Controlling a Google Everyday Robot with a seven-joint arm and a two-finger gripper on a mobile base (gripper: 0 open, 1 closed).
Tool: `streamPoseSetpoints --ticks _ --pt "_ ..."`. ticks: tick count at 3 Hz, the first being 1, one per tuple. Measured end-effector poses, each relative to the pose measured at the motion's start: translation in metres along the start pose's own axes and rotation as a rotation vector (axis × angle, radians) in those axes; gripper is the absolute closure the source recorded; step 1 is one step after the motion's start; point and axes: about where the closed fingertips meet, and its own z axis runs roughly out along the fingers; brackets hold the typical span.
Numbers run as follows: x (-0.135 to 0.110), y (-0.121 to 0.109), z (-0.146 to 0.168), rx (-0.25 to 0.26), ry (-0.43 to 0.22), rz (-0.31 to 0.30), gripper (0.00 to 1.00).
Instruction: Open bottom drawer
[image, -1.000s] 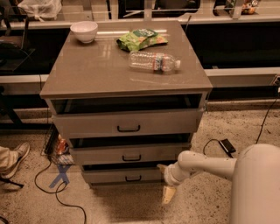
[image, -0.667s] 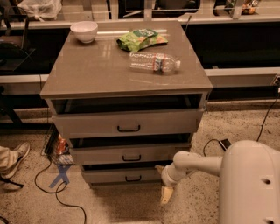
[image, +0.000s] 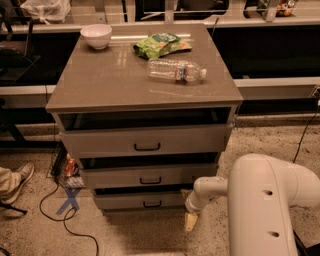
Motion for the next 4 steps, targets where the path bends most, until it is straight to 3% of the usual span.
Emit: streamPoseSetpoints --ticks 1,3,4 --pt "0.011 -0.016 0.014 0.057 0.027 0.013 0.0" --pt "0.029 -0.045 0.051 0.049 -0.004 0.025 0.0" --pt "0.036 -0.065 0.045 0.103 -0.004 0.03 0.0"
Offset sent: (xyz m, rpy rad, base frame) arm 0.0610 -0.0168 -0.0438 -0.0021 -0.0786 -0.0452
